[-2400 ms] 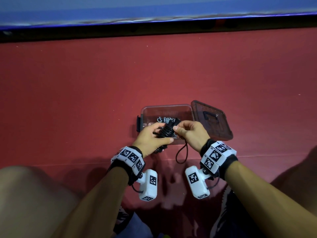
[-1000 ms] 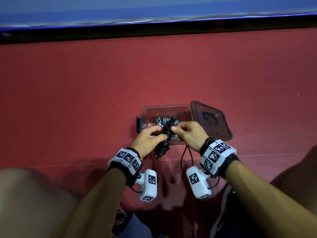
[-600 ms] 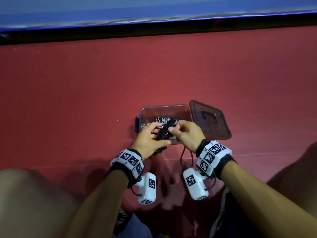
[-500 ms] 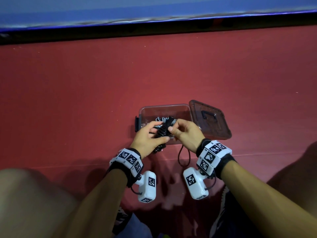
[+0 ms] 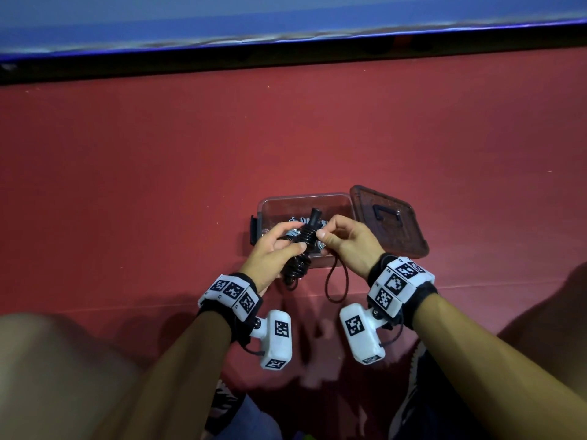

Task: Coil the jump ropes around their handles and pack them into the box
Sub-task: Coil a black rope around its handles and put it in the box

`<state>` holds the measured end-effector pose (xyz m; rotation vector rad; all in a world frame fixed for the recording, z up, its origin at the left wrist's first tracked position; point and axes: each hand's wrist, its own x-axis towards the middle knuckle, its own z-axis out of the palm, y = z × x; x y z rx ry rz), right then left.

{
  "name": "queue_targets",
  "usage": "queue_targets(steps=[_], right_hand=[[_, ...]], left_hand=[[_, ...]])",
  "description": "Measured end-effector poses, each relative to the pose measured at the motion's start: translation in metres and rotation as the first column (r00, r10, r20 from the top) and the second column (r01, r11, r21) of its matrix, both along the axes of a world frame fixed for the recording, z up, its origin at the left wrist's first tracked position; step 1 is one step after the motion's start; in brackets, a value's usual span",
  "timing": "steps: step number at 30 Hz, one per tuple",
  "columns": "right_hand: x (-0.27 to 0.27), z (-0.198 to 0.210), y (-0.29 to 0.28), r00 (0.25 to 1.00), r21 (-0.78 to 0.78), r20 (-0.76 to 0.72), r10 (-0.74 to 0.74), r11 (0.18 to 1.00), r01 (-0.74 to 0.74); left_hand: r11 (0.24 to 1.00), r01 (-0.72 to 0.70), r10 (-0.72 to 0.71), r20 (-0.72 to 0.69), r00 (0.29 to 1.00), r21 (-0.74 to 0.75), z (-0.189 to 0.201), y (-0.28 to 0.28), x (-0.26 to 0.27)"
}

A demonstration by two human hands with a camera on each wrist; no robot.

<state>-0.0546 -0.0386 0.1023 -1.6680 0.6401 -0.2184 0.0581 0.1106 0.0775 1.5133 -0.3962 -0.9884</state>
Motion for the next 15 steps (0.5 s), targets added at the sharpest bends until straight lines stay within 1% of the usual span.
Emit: queue_targets(steps=[3,5,8,10,12,15], right_hand=[[-0.001,0.005,0.002,0.999,0.078,0.032,-0.01,0.997,0.007],[-0.001,0.007,0.002,0.999,0.072,0.037,-0.027,0.997,0.025],[0.0,0.006,0.005,0.999,0.045,0.015,-0.035,0.998,0.034],[0.0,0.006,0.008,0.999,0.041,-0.005,-0.038,0.998,0.039],[-0.001,0.005,0.011,0.998,0.009,-0.023,-0.066,0.998,0.066],[-0.001,0.004,0.008,0.989,-0.098,-0.082,-0.123,0.989,0.114]], left_hand=[[1.0,0.012,-0.012,-0.053,0.999,-0.01,0.002,0.0,0.0],[1.0,0.029,-0.029,-0.063,0.998,-0.011,0.006,-0.002,-0.002],[0.998,0.069,-0.07,0.04,0.997,0.013,0.008,-0.003,-0.006],[0.998,0.056,-0.06,0.101,0.993,0.037,0.006,-0.003,-0.005],[0.999,0.038,-0.042,0.123,0.992,0.036,0.003,-0.003,-0.003],[0.999,0.009,-0.014,0.15,0.989,0.032,0.002,-0.004,0.0]])
